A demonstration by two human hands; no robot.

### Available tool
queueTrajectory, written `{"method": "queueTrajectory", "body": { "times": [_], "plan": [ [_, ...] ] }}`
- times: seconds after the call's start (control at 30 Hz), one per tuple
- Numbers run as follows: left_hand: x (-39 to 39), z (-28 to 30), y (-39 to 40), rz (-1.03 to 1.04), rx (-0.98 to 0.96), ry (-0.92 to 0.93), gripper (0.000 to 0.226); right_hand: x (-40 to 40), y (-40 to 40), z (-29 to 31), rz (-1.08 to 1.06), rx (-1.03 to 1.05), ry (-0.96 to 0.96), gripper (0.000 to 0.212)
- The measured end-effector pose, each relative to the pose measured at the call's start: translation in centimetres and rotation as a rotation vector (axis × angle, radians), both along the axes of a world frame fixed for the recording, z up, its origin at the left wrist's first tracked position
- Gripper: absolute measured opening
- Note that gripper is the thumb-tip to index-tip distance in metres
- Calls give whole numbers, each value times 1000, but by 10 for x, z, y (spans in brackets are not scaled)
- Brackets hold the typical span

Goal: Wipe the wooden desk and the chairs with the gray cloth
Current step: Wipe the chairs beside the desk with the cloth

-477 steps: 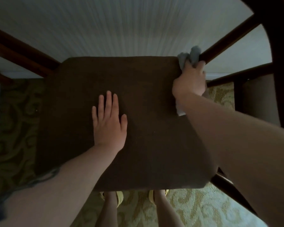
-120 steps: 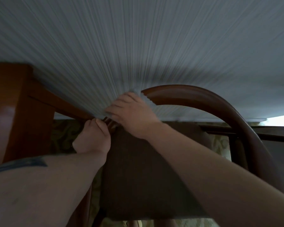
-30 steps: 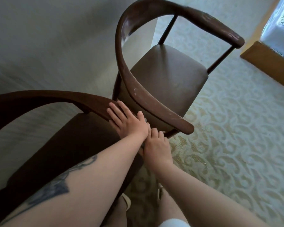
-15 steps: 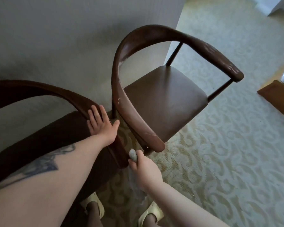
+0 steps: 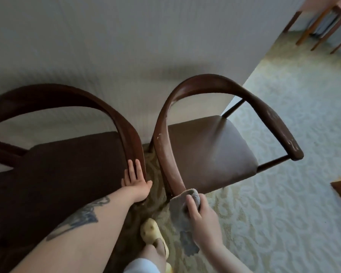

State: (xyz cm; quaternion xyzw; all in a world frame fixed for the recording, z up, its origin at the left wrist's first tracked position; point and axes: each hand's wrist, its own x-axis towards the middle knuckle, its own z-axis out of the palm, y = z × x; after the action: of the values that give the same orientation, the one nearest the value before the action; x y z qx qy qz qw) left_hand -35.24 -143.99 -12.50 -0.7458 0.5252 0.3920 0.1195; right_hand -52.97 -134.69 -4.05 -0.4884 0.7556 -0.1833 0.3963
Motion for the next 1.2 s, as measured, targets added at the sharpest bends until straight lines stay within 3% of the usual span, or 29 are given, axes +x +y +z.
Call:
{"method": "queueTrajectory", "body": {
  "times": [0.1, 0.2, 0.3, 0.47, 0.63, 0.73, 0.93, 1.07, 1.2],
  "plan": [
    [2, 1, -4, -14, 34, 19, 83, -24, -25, 6, -52, 79, -29, 25],
    [3, -1, -2, 12, 50, 60, 84, -47, -55, 17, 15, 63, 61, 7],
    [2, -1, -2, 35, 37, 69, 83, -58, -81, 20, 74, 41, 66, 17],
    [2, 4, -3, 61, 50, 53, 82, -55, -90, 18, 119, 37, -82, 21],
    [-4, 2, 2, 122, -52, 53, 88, -57, -107, 20, 611, 275, -161, 21],
    [-14, 2, 8, 286, -221, 71, 83, -56, -121, 11, 896, 401, -115, 32],
    [-78, 5, 38, 693, -432, -16, 67, -42, -139, -14, 1202, -41, 244, 31],
    [-108, 8, 41, 837, -489, -52, 54, -32, -146, -30, 1345, -350, 283, 19],
    [-131, 4, 50, 1081, -623, -41, 57, -40, -143, -69, 1537, -663, 152, 13]
  ]
}}
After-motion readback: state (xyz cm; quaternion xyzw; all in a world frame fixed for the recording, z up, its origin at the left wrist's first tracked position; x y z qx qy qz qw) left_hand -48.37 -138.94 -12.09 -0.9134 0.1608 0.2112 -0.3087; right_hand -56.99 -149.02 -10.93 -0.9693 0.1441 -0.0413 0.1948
